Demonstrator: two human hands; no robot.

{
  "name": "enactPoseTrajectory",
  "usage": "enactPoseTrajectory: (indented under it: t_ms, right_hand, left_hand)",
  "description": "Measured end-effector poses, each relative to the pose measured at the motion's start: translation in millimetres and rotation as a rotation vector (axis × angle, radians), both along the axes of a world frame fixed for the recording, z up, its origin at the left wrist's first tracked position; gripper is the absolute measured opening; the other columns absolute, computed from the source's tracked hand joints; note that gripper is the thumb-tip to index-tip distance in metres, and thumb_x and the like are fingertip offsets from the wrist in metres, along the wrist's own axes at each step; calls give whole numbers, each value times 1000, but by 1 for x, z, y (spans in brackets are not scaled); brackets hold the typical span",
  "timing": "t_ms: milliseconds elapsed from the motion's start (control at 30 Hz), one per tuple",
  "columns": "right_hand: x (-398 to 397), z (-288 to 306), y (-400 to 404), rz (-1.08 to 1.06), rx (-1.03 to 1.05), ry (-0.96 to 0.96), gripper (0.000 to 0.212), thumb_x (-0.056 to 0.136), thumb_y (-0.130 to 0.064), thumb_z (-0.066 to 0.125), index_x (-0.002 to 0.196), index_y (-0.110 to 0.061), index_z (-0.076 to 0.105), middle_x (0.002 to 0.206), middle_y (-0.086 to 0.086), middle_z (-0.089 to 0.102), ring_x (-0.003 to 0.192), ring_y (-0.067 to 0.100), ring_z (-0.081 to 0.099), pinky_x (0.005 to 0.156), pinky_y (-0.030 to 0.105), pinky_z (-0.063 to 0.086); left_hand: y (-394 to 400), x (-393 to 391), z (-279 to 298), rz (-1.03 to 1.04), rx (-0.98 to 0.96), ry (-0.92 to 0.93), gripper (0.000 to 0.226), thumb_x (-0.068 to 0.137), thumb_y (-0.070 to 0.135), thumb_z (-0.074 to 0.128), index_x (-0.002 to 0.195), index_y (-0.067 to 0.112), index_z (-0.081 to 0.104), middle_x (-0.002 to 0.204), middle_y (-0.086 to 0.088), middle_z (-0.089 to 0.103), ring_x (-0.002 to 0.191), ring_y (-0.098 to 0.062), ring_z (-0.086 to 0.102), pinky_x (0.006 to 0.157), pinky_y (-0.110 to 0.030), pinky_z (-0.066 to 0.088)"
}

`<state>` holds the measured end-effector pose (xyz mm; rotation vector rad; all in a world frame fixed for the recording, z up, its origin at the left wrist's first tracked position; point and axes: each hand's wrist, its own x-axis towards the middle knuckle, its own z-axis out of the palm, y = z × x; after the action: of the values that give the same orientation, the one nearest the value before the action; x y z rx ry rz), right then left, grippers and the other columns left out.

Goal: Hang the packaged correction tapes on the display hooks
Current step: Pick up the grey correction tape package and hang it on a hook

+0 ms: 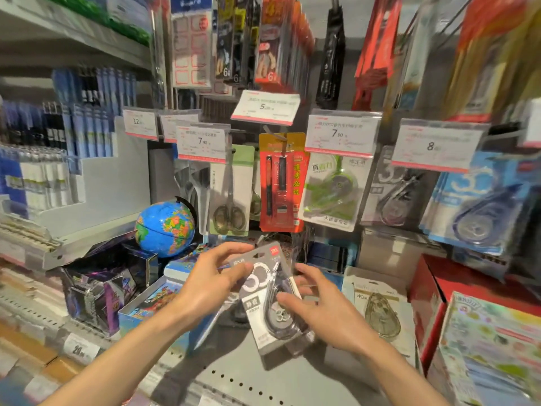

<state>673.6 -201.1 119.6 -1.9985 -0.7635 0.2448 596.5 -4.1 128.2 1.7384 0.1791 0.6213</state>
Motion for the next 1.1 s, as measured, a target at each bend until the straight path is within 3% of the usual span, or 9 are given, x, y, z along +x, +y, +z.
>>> enactPoseTrajectory:
  t_ms: [67,167,300,433,567,733,833,1000,1100]
  right_hand:
    - [7,6,-19,13,121,141,49,89,-26,74,134,-23,53,114,-7,74,101,7,72,86,22,56]
    - [12,16,-54,-13,239,168,32,91,-11,71,121,-15,62,109,1,78,99,18,75,86,31,57]
    - [15,33,-103,-113,345,82,30,90,-7,70,118,-13,63,108,4,78,99,20,75,83,30,57]
    - [14,53,-146,-219,398,-26,28,90,-10,70,117,-15,63,108,2,78,100,19,74,82,30,58]
    - [12,73,-178,-309,428,-118,27,92,-19,69,117,-24,62,105,-11,77,96,8,73,84,27,56]
    - [14,84,-193,-343,426,-188,23,94,-24,67,112,-36,59,99,-25,74,91,-3,71,70,14,55]
    - [16,91,-191,-343,419,-223,24,94,-26,67,114,-36,59,101,-24,74,93,-2,71,75,19,54]
    - [27,107,-174,-295,432,-239,22,94,-28,67,116,-28,60,105,-16,75,97,1,71,82,24,51]
    - [36,112,-163,-268,462,-220,24,94,-29,68,113,-37,56,106,-17,74,101,-3,69,84,19,50]
  left_hand:
    - [-20,8,10,-67,4,-37,23,90,-1,67,107,15,69,82,4,76,59,-3,63,53,-18,50]
    - [-51,23,29,-147,64,-83,23,91,0,67,108,15,69,67,10,72,55,-1,59,53,-14,48]
    - [-94,43,54,-233,131,-137,24,92,8,67,114,19,69,96,2,76,72,-24,69,64,-24,56]
    - [-129,65,77,-276,210,-202,24,92,19,69,115,26,68,101,4,73,90,-11,70,75,-18,55]
    - [-151,80,99,-283,136,-278,33,94,30,67,125,19,63,111,4,72,105,-12,68,90,-31,57]
    - [-166,77,114,-257,41,-415,19,101,24,57,113,12,64,95,-3,76,84,-12,71,73,-26,58]
    - [-165,70,124,-259,-35,-481,19,103,17,50,113,6,62,82,-5,74,70,-13,67,61,-21,55]
    - [-164,63,144,-277,-49,-553,26,103,22,52,110,1,64,75,-4,72,65,-15,66,55,-22,54]
    - [-163,62,151,-290,-52,-556,28,102,27,52,108,2,66,72,-2,72,63,-14,66,54,-22,53]
